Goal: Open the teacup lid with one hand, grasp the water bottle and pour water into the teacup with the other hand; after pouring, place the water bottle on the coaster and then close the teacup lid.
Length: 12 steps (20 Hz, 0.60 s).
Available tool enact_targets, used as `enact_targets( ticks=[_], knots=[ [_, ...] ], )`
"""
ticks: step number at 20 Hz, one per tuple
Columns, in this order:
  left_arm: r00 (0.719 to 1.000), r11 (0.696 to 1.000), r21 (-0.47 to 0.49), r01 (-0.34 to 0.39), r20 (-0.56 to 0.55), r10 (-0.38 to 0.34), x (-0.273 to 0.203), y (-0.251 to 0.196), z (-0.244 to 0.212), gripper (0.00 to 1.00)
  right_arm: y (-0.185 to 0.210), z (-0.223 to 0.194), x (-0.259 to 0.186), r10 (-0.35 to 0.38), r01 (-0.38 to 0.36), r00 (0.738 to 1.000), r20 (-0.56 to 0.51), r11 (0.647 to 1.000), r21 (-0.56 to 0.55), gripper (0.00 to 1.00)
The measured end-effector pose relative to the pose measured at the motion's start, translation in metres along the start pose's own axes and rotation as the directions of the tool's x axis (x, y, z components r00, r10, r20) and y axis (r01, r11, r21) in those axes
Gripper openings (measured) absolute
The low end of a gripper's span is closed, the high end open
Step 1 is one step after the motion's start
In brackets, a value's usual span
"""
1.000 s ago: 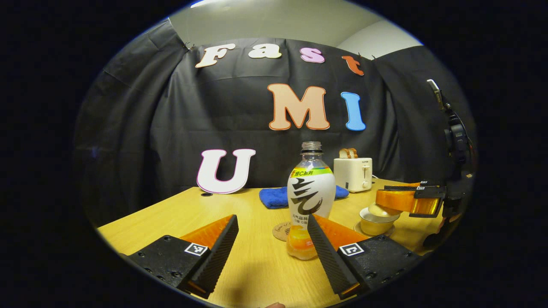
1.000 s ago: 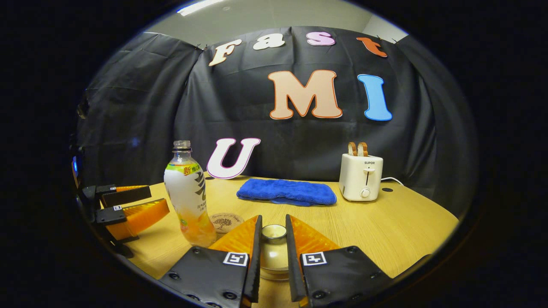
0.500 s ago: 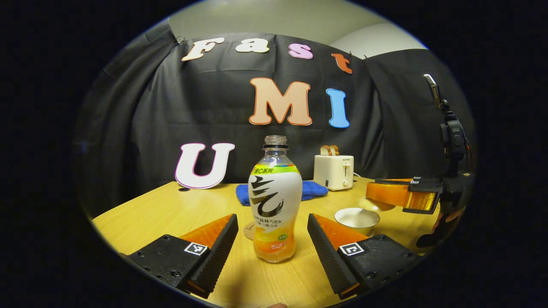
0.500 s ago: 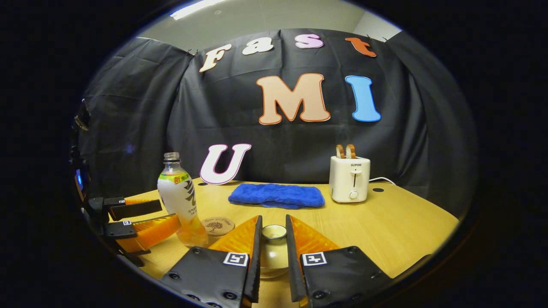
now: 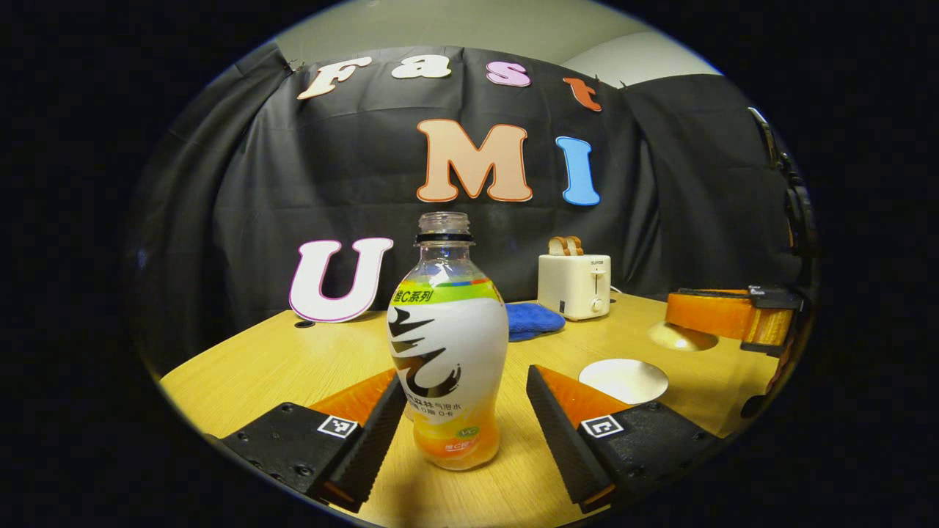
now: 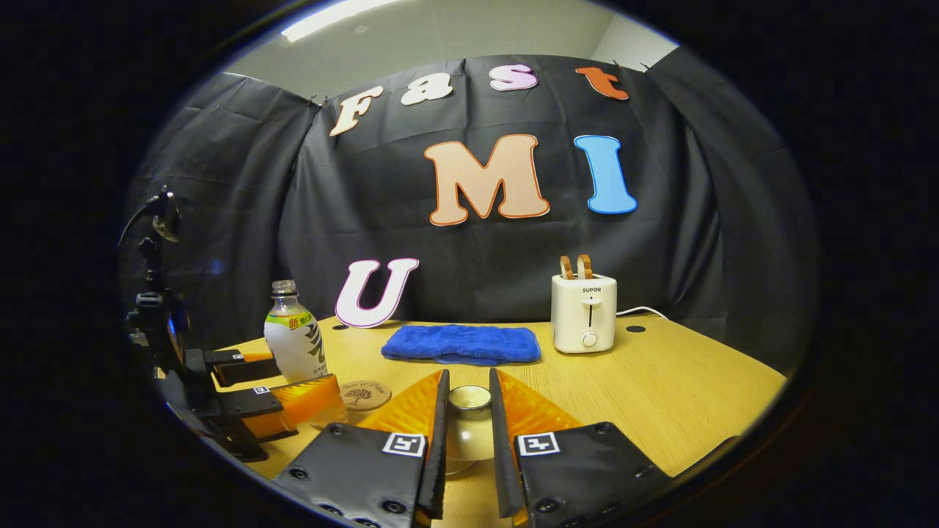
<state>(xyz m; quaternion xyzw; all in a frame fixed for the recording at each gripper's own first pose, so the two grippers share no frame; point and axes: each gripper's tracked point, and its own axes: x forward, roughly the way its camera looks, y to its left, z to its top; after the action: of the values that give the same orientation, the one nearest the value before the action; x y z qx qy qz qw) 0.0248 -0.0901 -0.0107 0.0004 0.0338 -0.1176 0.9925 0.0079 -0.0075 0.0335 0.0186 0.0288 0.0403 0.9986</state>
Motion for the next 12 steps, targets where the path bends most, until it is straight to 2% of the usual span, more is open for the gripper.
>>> enact_targets(
  ticks=[4, 5, 6, 12],
  knots=[
    [0.999, 0.999, -0.001, -0.037, 0.000, 0.037, 0.006, 0.006, 0.000, 0.79, -0.010, 0.010, -0.007, -0.017, 0.017, 1.000, 0.023, 1.000, -0.003, 0.31],
    [0.999, 0.999, 0.001, -0.037, -0.002, 0.037, 0.007, 0.006, 0.000, 0.76, -0.011, 0.013, -0.008, -0.016, 0.016, 1.000, 0.026, 1.000, 0.002, 0.29],
    [0.999, 0.999, 0.004, -0.034, -0.003, 0.034, 0.008, 0.004, 0.000, 0.70, -0.011, 0.014, -0.009, -0.016, 0.016, 0.999, 0.031, 1.000, 0.007, 0.31],
    [0.999, 0.998, 0.047, -0.050, -0.013, 0.051, 0.012, 0.004, -0.001, 0.60, -0.025, 0.015, -0.008, -0.025, 0.024, 0.999, 0.033, 1.000, 0.014, 0.31]
  ],
)
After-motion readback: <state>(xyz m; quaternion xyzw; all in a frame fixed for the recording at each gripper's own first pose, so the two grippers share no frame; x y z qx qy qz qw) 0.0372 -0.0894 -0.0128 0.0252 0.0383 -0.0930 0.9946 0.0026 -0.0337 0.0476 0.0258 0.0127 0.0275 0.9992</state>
